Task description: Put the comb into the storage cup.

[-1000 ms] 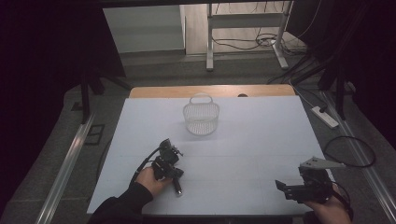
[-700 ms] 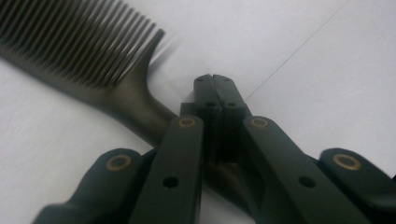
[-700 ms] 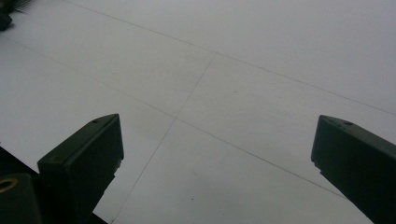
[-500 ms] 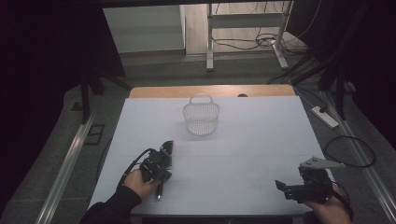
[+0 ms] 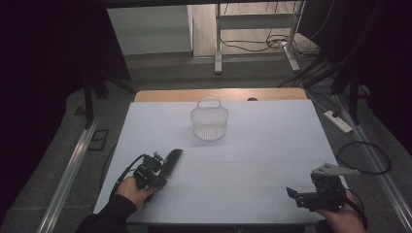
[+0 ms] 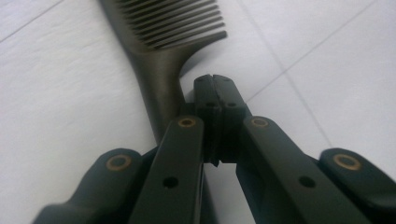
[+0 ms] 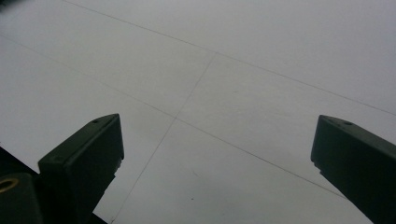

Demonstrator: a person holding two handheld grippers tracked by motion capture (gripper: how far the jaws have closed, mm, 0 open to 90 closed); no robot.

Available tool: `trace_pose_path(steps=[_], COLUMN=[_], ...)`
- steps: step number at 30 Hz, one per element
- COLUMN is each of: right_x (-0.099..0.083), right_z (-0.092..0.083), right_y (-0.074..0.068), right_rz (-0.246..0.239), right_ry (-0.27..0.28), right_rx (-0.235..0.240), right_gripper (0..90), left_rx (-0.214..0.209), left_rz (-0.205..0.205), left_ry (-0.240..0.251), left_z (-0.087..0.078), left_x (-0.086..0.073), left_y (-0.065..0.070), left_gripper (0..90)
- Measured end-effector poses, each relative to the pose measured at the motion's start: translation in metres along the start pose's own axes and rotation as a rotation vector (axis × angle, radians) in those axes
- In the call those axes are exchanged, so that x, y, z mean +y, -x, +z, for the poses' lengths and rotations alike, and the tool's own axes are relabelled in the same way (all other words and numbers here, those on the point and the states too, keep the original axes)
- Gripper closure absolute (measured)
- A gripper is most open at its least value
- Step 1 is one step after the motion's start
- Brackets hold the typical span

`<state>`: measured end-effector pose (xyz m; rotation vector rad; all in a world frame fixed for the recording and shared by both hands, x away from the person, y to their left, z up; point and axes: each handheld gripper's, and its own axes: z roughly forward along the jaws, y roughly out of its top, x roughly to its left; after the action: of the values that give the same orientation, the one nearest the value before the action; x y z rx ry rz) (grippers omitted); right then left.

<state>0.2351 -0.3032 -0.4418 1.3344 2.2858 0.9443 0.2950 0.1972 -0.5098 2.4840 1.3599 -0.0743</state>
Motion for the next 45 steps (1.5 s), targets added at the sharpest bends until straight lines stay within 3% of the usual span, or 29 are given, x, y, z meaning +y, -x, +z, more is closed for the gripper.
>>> trace_pose_path(steps=[5, 8, 14, 25, 29, 37, 39, 41, 45], right_x=[0.000, 0.000, 0.000, 0.000, 0.000, 0.000, 0.000, 0.000, 0.000], right_z=[0.000, 0.000, 0.000, 0.000, 0.000, -0.001, -0.001, -0.001, -0.001], right_y=[0.000, 0.000, 0.000, 0.000, 0.000, -0.001, -0.001, -0.001, -0.001], right_rz=[0.000, 0.000, 0.000, 0.000, -0.004, -0.011, -0.013, -0.013, -0.014], right_ry=[-0.001, -0.001, -0.001, 0.000, 0.004, 0.009, 0.010, 0.011, 0.013], right_rx=[0.000, 0.000, 0.001, 0.002, 0.003, 0.004, 0.004, 0.004, 0.005], right_gripper=[2.9, 2.9, 3.0, 3.0, 3.2, 3.2, 3.3, 3.3, 3.3], left_rx=[0.034, 0.026, 0.021, 0.035, 0.042, 0.058, 0.064, 0.070, 0.073], left_rz=[-0.026, -0.029, 0.001, 0.012, 0.002, -0.042, -0.061, -0.069, -0.098], left_ry=[0.009, 0.015, 0.021, 0.109, 0.159, 0.193, 0.219, 0.226, 0.228], left_z=[-0.005, -0.004, -0.005, -0.026, -0.036, -0.043, -0.046, -0.047, -0.047], left_x=[-0.006, -0.007, -0.005, -0.011, -0.020, -0.032, -0.035, -0.036, -0.039], left_y=[-0.013, -0.014, -0.009, 0.004, 0.002, -0.007, -0.009, -0.010, -0.013], left_gripper=[89.0, 89.0, 88.9, 80.8, 69.0, 49.4, 37.9, 34.4, 17.8])
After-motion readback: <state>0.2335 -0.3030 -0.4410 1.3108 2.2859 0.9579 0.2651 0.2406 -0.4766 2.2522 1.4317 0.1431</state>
